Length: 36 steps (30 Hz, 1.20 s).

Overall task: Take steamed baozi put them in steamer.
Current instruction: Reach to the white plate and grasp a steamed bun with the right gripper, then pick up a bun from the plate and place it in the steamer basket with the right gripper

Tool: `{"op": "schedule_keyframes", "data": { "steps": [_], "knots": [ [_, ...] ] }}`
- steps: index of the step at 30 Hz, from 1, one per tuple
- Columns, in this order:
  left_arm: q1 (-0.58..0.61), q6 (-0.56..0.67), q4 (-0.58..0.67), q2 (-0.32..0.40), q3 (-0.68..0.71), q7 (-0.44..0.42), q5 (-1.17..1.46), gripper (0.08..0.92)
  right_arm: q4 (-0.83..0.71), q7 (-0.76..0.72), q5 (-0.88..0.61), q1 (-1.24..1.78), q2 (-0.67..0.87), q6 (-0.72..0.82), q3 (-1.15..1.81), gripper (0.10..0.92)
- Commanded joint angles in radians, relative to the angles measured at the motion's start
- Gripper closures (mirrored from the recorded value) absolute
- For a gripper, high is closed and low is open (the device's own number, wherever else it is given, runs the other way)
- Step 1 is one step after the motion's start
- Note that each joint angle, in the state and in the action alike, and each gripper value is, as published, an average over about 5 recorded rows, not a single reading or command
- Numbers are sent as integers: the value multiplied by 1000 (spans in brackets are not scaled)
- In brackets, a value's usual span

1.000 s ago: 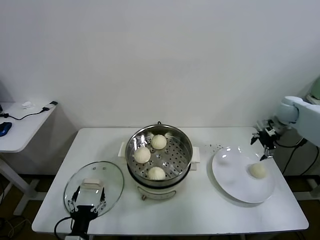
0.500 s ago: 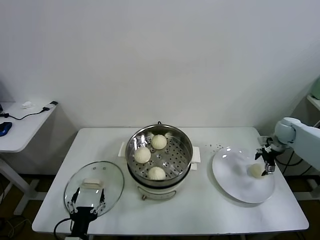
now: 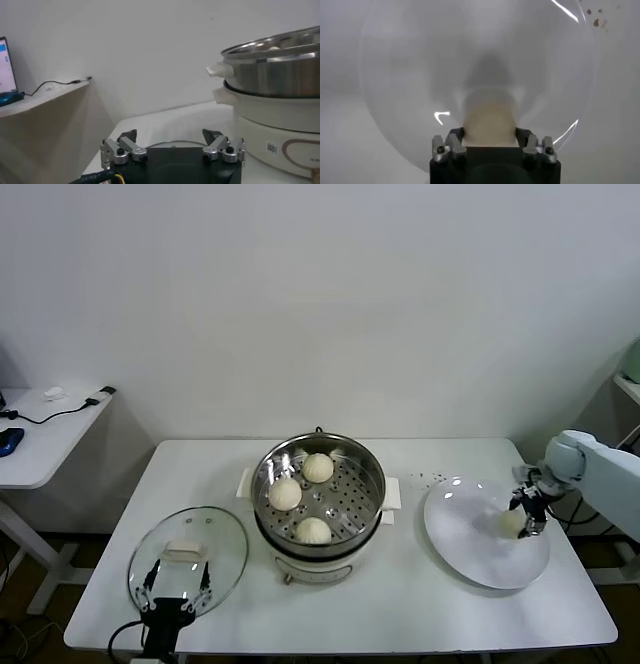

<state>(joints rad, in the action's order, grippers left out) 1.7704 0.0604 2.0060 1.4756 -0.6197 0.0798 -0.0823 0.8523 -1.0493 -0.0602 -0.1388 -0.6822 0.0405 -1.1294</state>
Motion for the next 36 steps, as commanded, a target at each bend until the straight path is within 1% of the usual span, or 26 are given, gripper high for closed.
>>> {"op": "schedule_keyframes", "data": {
  "steps": [1, 3, 6, 9, 11, 16, 19, 22, 25, 28, 32, 36],
  "knots": [
    [2, -3, 6, -1, 1, 0, -2, 177, 65, -1, 3, -42, 28, 16, -30, 408],
    [2, -4, 8, -1, 2, 0, -2, 177, 114, -3, -26, -107, 45, 27, -77, 441],
    [2, -5, 9, -1, 4, 0, -4, 177, 228, -5, -106, -283, 67, 52, -217, 468],
    [2, -4, 10, -2, 7, -1, -6, 177, 365, -6, -235, -512, 67, 91, -392, 473],
    [2, -4, 12, -3, 9, -1, -7, 177, 461, -3, -357, -656, 49, 130, -489, 474],
    [3, -4, 17, -8, 14, -2, -6, 177, 648, 29, -636, -868, -56, 236, -560, 474],
    [5, -5, 24, -15, 15, -3, -5, 177, 711, 71, -777, -923, -148, 295, -535, 474],
    [6, -5, 30, -18, 16, -4, -4, 177, 744, 125, -871, -928, -233, 352, -504, 474],
    [7, -5, 34, -19, 16, -4, -3, 177, 760, 173, -916, -902, -309, 400, -490, 474],
    [6, -6, 34, -19, 17, -4, -3, 177, 756, 213, -914, -848, -368, 429, -501, 474],
    [2, -6, 33, -16, 17, -4, -2, 177, 731, 257, -870, -770, -418, 457, -531, 474],
    [-3, -7, 31, -13, 16, -4, 1, 177, 672, 302, -813, -692, -437, 484, -544, 474]
  ]
}}
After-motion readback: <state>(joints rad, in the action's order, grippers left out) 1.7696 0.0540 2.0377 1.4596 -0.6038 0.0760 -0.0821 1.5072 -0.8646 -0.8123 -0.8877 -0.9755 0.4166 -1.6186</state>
